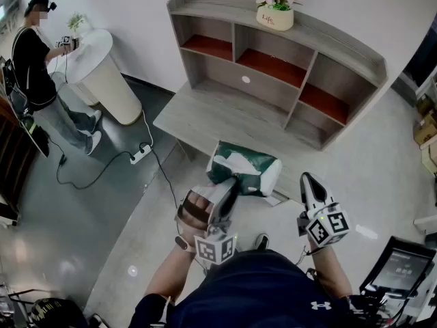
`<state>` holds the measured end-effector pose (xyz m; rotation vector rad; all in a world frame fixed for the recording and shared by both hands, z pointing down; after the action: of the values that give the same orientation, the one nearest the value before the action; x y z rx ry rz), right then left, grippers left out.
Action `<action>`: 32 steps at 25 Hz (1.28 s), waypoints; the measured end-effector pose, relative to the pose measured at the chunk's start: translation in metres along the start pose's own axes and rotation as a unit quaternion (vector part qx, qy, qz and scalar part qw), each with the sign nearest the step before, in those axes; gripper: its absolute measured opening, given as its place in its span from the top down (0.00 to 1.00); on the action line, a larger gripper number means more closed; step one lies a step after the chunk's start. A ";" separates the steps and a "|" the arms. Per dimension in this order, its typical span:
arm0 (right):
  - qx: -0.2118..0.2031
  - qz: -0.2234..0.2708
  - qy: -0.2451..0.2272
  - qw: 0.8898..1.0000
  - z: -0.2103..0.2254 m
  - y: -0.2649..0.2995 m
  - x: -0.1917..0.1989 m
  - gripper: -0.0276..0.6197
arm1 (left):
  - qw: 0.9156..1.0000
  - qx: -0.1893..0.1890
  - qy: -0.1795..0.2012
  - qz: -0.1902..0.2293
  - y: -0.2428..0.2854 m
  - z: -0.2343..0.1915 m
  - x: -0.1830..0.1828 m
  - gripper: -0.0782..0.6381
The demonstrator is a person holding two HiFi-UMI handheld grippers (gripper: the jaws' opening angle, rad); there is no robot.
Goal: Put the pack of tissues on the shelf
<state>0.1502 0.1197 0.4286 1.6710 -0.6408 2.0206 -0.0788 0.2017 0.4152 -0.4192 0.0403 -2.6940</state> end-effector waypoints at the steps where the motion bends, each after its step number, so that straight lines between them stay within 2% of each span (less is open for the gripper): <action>1: -0.001 0.000 0.002 1.000 0.005 -0.004 -0.002 0.94 | 1.000 0.000 0.003 -0.003 0.002 0.002 -0.007 0.73; 7: -0.011 0.006 0.009 1.000 0.029 -0.024 -0.009 0.94 | 1.000 0.004 0.019 -0.013 0.018 0.010 -0.039 0.73; 16: -0.010 0.019 0.019 1.000 0.067 -0.036 -0.016 0.94 | 0.998 0.006 0.044 -0.038 0.048 0.022 -0.057 0.73; 26: -0.039 0.009 0.042 0.998 0.104 -0.033 -0.016 0.94 | 0.996 -0.010 0.057 -0.064 0.081 0.019 -0.074 0.73; 32: -0.047 0.004 0.052 0.998 0.113 -0.027 -0.014 0.94 | 0.995 -0.004 0.059 -0.076 0.089 0.020 -0.072 0.73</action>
<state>0.2568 0.0721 0.4355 1.5025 -0.6960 2.0343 0.0250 0.1496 0.4061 -0.2759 0.0546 -2.8664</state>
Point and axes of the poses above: the fingertips, and each gripper's own axes: y forward along the fingers, z to its right, x out of its underside, the point moved 7 cm from there along -y, backward along the fingers, and after that the axes turned 7 degrees about z, right-handed, at the moved point
